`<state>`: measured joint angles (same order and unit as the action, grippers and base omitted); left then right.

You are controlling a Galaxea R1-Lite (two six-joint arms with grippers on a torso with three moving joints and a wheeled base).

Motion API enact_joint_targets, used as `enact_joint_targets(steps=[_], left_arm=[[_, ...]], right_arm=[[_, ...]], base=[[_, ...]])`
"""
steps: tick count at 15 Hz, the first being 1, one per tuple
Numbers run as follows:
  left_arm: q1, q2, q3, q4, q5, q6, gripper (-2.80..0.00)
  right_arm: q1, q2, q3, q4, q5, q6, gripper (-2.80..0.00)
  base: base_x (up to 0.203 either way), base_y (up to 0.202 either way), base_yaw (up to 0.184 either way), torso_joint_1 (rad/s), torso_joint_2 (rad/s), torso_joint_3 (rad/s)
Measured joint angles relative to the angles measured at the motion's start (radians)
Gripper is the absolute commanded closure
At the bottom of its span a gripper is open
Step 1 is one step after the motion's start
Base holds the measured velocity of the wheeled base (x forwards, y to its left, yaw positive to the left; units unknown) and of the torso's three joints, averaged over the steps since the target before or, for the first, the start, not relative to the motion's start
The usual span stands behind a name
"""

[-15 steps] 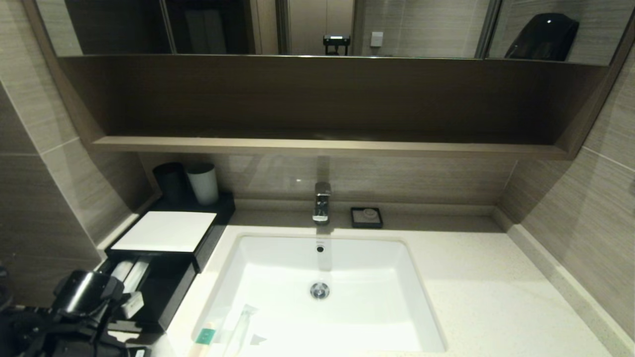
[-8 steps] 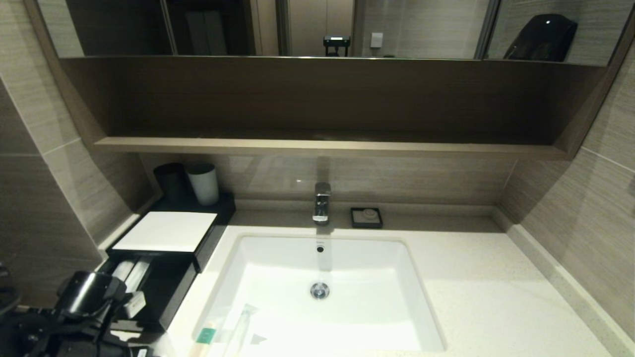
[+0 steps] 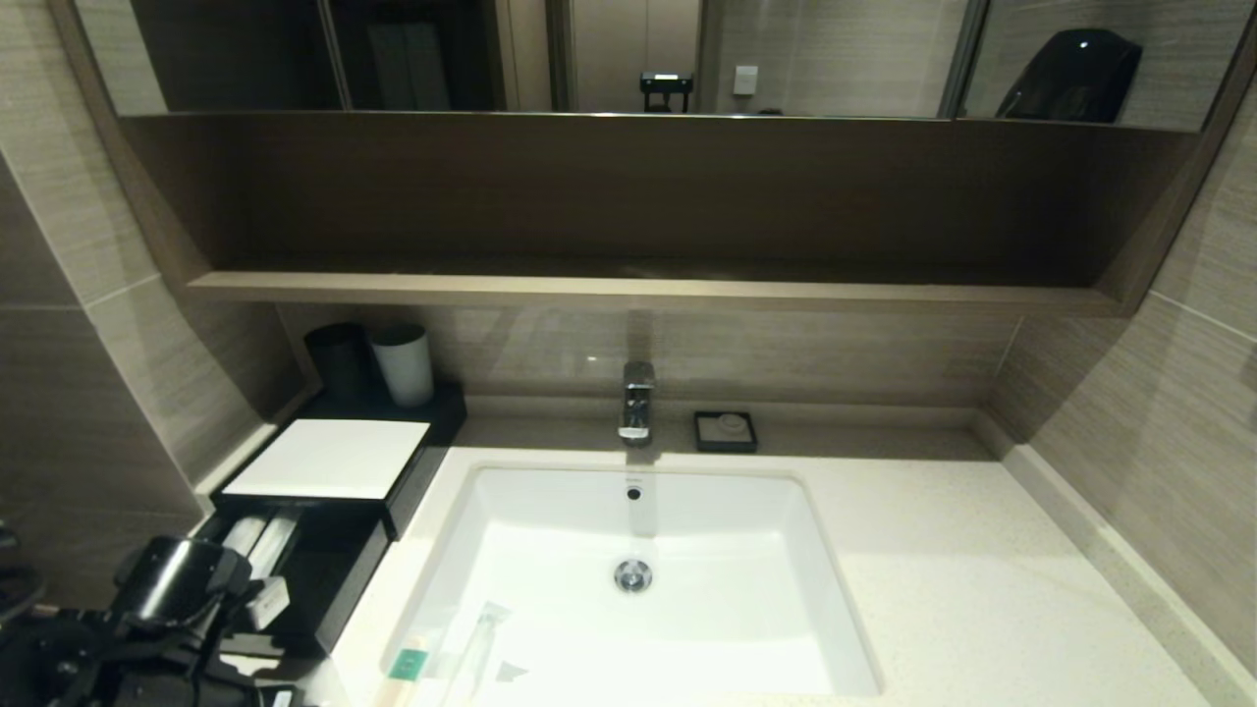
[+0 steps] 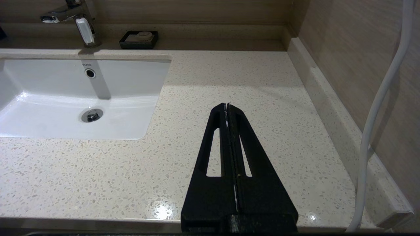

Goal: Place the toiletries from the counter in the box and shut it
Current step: Pick up the bathroom toiletry

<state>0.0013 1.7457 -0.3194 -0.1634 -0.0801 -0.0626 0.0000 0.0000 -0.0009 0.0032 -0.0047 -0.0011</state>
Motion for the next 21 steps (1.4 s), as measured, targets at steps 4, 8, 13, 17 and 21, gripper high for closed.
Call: enact_joint_targets(steps=[4,8,13,17,21], left_arm=[[0.000,0.003,0.001,0.000,0.076,0.003,0.00],[0.001,0.000,0.012,-0.001,0.077,0.003,0.00],[0.000,-0.037,0.023,0.007,0.075,0.006,0.00],[0.000,-0.085,0.038,0.007,0.075,0.003,0.00],[0.001,-0.192,0.046,0.016,0.078,0.000,0.00]], right_arm=[[0.000,0.000,0.000,0.000,0.000,0.001,0.00],[0.000,0.000,0.000,0.000,0.000,0.000,0.00],[0.000,0.000,0.000,0.000,0.000,0.000,0.00],[0.000,0.000,0.000,0.000,0.000,0.000,0.00],[0.000,0.000,0.000,0.000,0.000,0.000,0.00]], base=[[0.000,0.000,0.000,0.000,0.00,0.000],[0.000,0.000,0.000,0.000,0.00,0.000],[0.000,0.000,0.000,0.000,0.00,0.000],[0.000,0.000,0.000,0.000,0.00,0.000],[0.000,0.000,0.000,0.000,0.00,0.000]])
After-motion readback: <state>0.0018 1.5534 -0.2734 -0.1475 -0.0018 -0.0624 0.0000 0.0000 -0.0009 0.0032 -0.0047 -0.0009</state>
